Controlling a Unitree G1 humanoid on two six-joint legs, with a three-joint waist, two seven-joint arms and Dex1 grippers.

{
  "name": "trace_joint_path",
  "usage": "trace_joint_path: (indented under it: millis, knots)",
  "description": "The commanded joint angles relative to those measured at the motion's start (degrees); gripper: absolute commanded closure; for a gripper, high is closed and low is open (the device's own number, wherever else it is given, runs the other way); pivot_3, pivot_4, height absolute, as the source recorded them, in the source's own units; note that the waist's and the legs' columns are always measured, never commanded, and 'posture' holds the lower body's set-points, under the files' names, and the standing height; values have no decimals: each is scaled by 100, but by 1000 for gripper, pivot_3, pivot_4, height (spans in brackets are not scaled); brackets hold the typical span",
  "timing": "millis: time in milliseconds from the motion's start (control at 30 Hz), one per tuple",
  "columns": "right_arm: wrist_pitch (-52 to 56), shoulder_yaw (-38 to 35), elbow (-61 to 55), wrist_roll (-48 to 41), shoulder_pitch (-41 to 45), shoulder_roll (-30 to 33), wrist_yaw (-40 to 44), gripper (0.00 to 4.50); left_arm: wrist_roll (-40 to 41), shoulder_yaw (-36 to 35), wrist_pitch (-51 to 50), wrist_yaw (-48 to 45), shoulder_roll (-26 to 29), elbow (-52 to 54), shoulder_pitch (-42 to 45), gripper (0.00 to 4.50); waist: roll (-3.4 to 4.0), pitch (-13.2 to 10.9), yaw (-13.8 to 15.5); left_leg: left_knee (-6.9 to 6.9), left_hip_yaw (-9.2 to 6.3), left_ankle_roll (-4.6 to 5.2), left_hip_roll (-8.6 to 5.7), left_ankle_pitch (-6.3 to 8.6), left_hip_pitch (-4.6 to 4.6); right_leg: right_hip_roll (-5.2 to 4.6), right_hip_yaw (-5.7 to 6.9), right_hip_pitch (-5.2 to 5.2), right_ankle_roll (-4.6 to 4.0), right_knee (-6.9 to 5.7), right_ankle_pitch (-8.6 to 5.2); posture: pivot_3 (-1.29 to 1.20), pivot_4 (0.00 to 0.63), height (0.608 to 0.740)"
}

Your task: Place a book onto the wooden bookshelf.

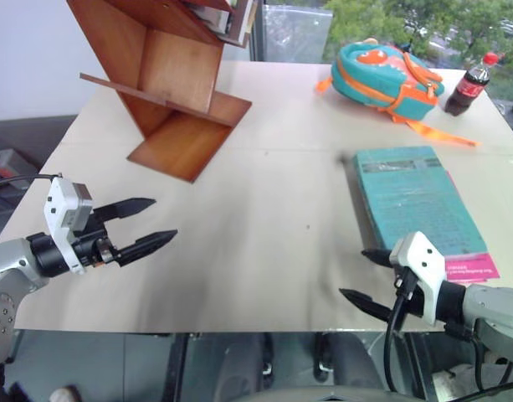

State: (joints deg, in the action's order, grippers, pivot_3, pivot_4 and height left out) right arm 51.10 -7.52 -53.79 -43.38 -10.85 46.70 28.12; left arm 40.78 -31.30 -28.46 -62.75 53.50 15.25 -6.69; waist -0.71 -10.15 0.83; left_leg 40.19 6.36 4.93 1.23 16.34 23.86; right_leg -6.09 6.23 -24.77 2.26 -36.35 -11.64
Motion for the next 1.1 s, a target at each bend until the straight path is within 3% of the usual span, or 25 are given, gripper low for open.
trace_joint_path:
  millis: [33, 267, 367, 433, 600, 767, 900, 1100]
  knots:
    - [-136, -256, -122, -173, 55, -54, 5, 0, 173, -76, 46, -222, 97, 76, 180, 112, 0, 0, 2, 0, 0, 0, 0, 0, 0, 0, 0, 0, 0, 0, 0, 0, 150, 740]
    - [-224, -703, 84, -698, 496, -291, -74, 0, 732, 440, -5, -621, -75, 623, 711, 112, 2, -2, -1, 0, 1, 0, -1, 0, 1, 0, -1, 1, 0, 3, 1, 0, 150, 740]
    - [-190, -916, 408, -810, 748, -286, -223, 786, 836, 684, 9, -737, -88, 828, 934, 0, 3, -2, -1, -1, 3, 0, -1, -1, 1, 9, -1, 5, -8, 0, 8, 0, 150, 740]
    - [-182, -1126, 803, -637, 993, -219, -431, 1814, 868, 866, 45, -816, -106, 922, 1125, 0, 3, -2, -1, -1, 9, 1, -1, -2, 1, 23, -1, 5, -4, 0, 10, 0, 150, 740]
    - [-216, -1302, 2723, 963, 2047, 389, -1357, 4177, 751, 1442, 189, -842, -267, 1039, 1687, 0, 4, -3, 5, 0, 24, 10, -15, -6, -3, 24, -12, 6, 0, -1, 6, 0, 150, 740]
    - [591, -1061, 4482, 1419, 3309, 570, -1644, 4177, 576, 1762, 307, -709, -444, 1083, 1955, 0, 7, -4, -26, -1, 29, 31, -9, -19, -6, 36, -21, 0, 2, -14, 27, 0, 150, 740]
    - [1360, -751, 6120, 1761, 4359, 365, -1853, 4177, 517, 1829, 343, -639, -484, 1184, 2041, 0, 8, -5, -92, -2, 43, 31, 1, -20, -6, 53, -36, -5, 2, -12, 28, 0, 150, 740]
    - [1986, -830, 7490, 1800, 5111, -5, -1633, 4177, 557, 1710, 317, -574, -412, 1334, 1969, 0, 12, -7, -129, -2, 45, 32, 0, -20, -3, 52, -39, -4, 3, -6, 29, 0, 150, 740]
